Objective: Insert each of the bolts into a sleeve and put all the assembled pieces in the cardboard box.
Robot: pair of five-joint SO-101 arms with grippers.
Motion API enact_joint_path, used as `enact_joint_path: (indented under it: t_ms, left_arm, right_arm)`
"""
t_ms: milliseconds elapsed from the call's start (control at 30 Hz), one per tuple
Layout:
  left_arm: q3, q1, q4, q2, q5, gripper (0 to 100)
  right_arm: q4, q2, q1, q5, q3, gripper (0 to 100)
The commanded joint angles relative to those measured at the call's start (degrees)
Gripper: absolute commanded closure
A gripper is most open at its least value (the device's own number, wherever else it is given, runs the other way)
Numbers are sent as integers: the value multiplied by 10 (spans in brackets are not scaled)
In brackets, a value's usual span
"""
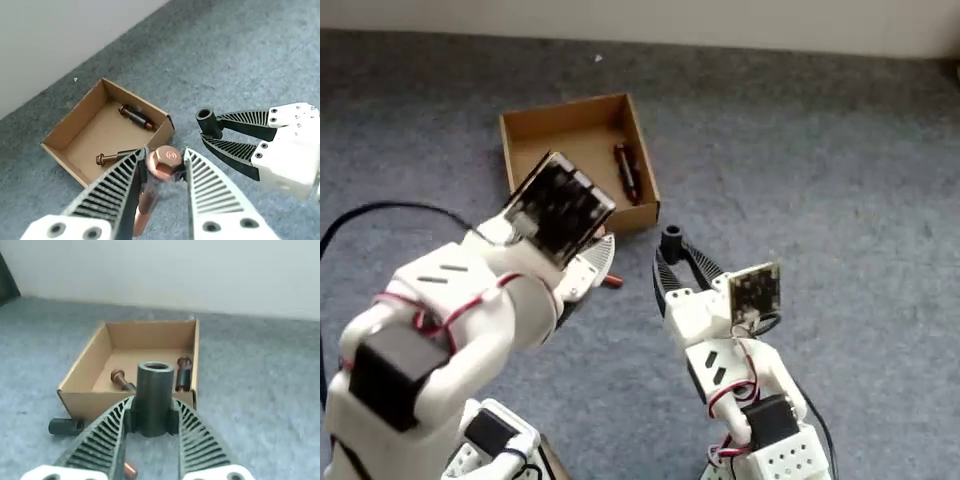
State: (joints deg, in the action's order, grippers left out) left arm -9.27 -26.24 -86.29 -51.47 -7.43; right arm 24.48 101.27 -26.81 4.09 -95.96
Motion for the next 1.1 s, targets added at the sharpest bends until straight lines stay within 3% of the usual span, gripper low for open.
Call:
enact_joint_path:
  t_ms: [0, 267, 567, 1067]
  left_arm:
    - [-134, -4, 98, -126, 55, 995]
    - [-333, -4, 226, -293, 149, 995]
    - [-439, -7, 345, -463, 194, 995]
    - [-451, -36, 382, -472, 222, 994]
  right_arm:
    - [20, 31, -22, -9, -75, 993]
    - [20, 39, -121, -13, -75, 993]
    - [-39, 38, -200, -13, -75, 993]
    - [-116, 38, -230, -56, -75, 993]
